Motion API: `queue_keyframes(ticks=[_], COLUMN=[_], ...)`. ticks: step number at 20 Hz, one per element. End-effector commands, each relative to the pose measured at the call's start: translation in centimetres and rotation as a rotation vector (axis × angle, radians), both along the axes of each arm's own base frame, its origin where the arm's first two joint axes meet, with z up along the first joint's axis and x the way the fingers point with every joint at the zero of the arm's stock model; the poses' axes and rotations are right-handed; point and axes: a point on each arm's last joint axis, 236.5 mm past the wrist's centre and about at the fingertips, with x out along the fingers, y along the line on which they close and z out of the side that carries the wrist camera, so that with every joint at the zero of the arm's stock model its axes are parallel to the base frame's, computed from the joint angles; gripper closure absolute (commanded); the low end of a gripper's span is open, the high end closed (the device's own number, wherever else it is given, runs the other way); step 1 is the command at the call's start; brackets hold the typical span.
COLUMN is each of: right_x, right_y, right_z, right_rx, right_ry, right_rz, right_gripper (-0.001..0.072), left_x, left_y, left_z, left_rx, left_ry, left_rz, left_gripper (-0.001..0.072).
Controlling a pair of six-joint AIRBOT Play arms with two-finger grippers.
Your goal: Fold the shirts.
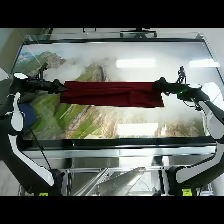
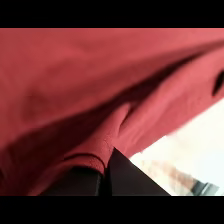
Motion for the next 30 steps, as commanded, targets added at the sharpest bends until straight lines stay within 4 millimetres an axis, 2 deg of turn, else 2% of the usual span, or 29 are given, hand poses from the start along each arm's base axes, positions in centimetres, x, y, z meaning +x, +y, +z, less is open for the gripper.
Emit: queue_keyframes(ticks=[1, 2, 3, 4, 7, 8, 9, 10, 12, 13, 14, 15, 16, 17, 20, 23, 27, 28, 29, 30], right_x=[0.1, -0.1, -0.2, -0.5, -1.1, -1.3, -1.5, -1.8, -2.4, -2.7, -3.0, -3.4, -3.8, -4.1, -4.9, -4.8, -3.8, -3.6, -3.3, -3.2], right_y=[-0.6, -0.6, -0.7, -0.8, -1.0, -1.0, -1.2, -1.3, -2.4, -3.9, -5.7, -7.1, -8.1, -8.6, -8.2, -6.0, -2.4, -1.8, -1.2, -0.9], right_z=[-1.7, -1.9, -2.1, -2.4, -2.7, -2.4, -1.9, -1.0, 0.7, 1.0, 0.9, 0.6, 0.1, -0.2, -1.9, -3.2, -4.3, -4.6, -4.7, -4.7], right_rx=[-0.074, -0.088, -0.101, -0.117, -0.156, -0.158, -0.158, -0.156, -0.185, -0.219, -0.234, -0.229, -0.213, -0.2, -0.16, -0.099, -0.016, 0.001, 0.01, 0.015], right_ry=[-0.002, 0.001, 0.003, 0.008, 0.014, 0.012, 0.006, -0.005, -0.023, -0.014, 0.025, 0.07, 0.098, 0.113, 0.159, 0.184, 0.18, 0.18, 0.171, 0.171], right_rz=[0.022, 0.03, 0.039, 0.052, 0.086, 0.098, 0.108, 0.137, 0.184, 0.188, 0.165, 0.129, 0.105, 0.103, 0.127, 0.149, 0.166, 0.163, 0.173, 0.178], right_gripper=[0.0694, 0.0693, 0.0693, 0.0693, 0.0684, 0.0612, 0.0465, 0.038, 0.0278, 0.0104, -0.0002, -0.0002, -0.0002, -0.0002, -0.0001, -0.0002, 0.0004, 0.0066, 0.0265, 0.0382], left_x=[2.6, 3.3, 4.7, 6.3, 9.1, 9.4, 9.6, 9.6, 9.1, 8.5, 7.7, 7.0, 6.2, 5.5, 4.6, 3.7, 1.6, 1.2, 0.8, 0.5], left_y=[0.2, 0.2, 0.1, 0.5, 3.5, 4.5, 5.1, 5.7, 6.8, 6.9, 6.4, 6.0, 5.5, 4.9, 2.9, 0.6, -4.1, -5.7, -7.2, -8.4], left_z=[-1.2, -1.0, -0.4, 0.4, 2.3, 3.3, 4.5, 5.7, 7.9, 8.9, 9.8, 10.5, 11.2, 11.7, 12.9, 13.1, 11.1, 10.7, 10.2, 9.7], left_rx=[-0.014, -0.029, -0.058, -0.082, -0.068, -0.079, -0.102, -0.118, -0.139, -0.143, -0.147, -0.15, -0.153, -0.153, -0.151, -0.128, -0.072, -0.071, -0.055, -0.035], left_ry=[0.024, 0.011, -0.014, -0.04, -0.121, -0.145, -0.162, -0.177, -0.199, -0.203, -0.201, -0.198, -0.193, -0.199, -0.2, -0.195, -0.149, -0.137, -0.133, -0.134], left_rz=[0.049, 0.061, 0.103, 0.165, 0.279, 0.298, 0.317, 0.331, 0.334, 0.317, 0.286, 0.257, 0.225, 0.188, 0.129, 0.084, -0.032, -0.066, -0.098, -0.13], left_gripper=[0.0431, 0.0281, 0.0092, -0.0001, -0.0002, -0.0001, -0.0002, -0.0002, -0.0002, 0.0018, 0.0016, 0.0055, 0.0358, 0.0703, 0.0703, 0.0703, 0.0704, 0.0703, 0.0703, 0.0703])
